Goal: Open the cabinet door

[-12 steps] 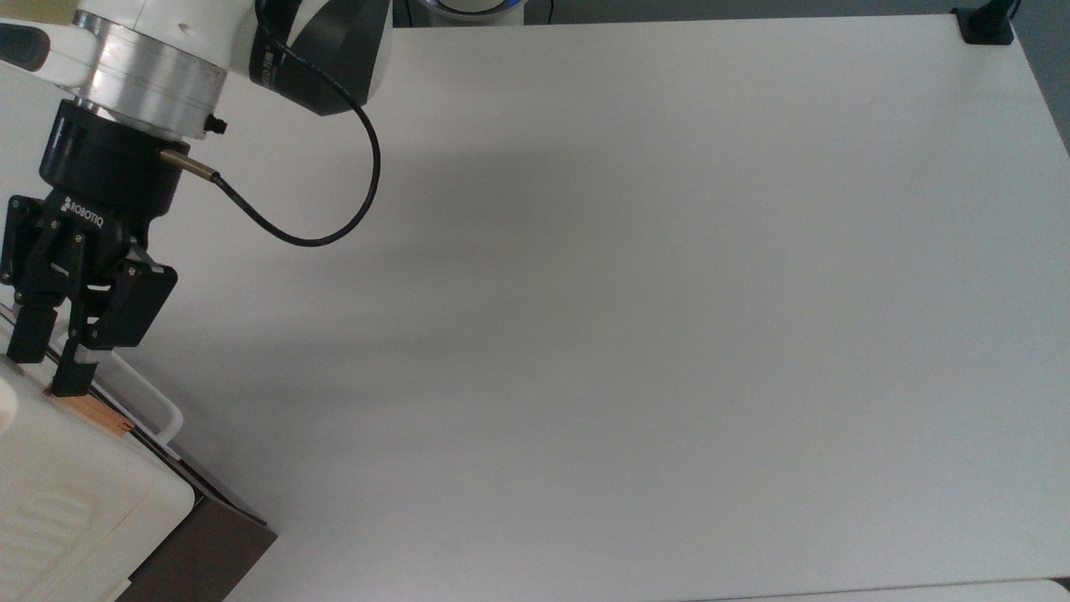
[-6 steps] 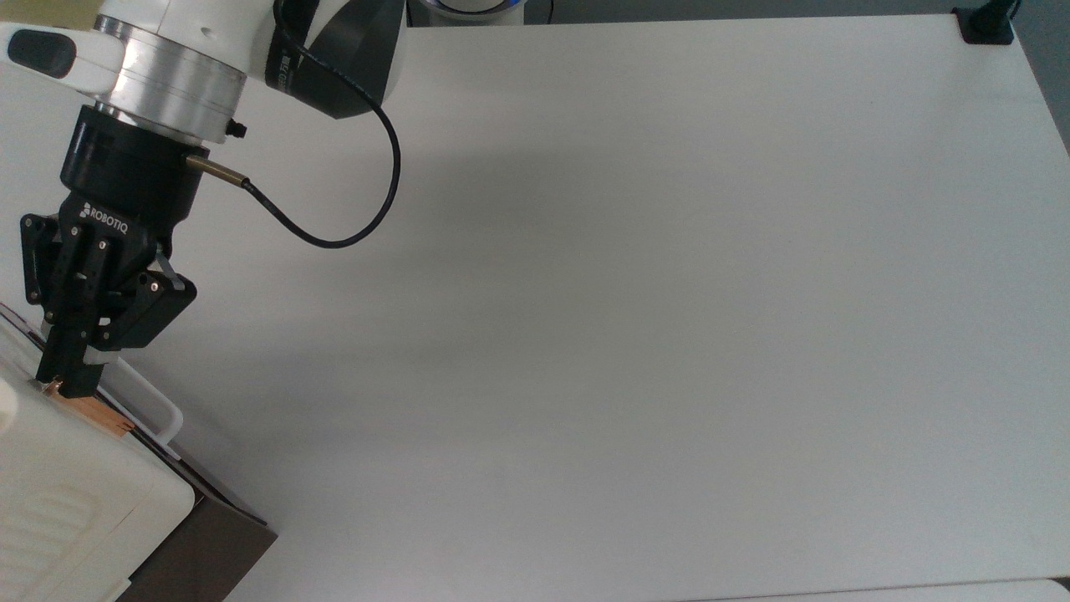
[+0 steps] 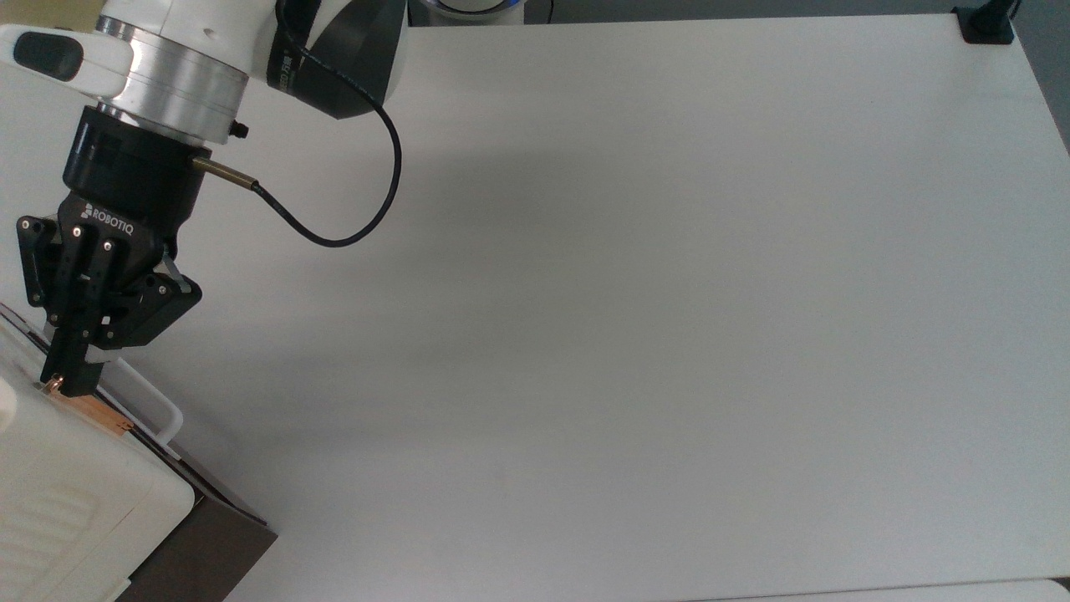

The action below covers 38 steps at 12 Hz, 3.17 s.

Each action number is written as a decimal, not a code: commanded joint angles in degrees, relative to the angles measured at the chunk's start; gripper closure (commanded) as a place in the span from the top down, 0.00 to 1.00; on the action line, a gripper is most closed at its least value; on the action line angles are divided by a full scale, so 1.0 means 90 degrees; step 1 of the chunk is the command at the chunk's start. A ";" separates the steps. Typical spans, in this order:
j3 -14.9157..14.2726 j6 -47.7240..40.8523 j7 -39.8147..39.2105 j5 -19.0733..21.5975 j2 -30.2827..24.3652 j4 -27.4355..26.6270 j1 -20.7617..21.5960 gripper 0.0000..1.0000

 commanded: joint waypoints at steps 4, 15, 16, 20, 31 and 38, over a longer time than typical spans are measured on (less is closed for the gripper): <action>-0.0019 -0.0007 -0.0642 0.0022 -0.1000 -0.1219 0.0114 0.00; 0.0497 -0.0066 -0.0897 0.0061 -0.2395 -0.2995 0.0056 0.11; 0.0547 -0.0076 -0.0887 0.0061 -0.2659 -0.3278 0.0017 0.15; 0.0645 -0.1203 -0.0897 0.0090 -0.3363 -0.3780 0.0007 1.00; 0.1407 -0.7478 -0.2420 0.1321 -0.4038 -0.3242 -0.0140 1.00; 0.1182 -0.7459 -0.3055 0.1350 -0.4010 -0.3000 -0.0130 1.00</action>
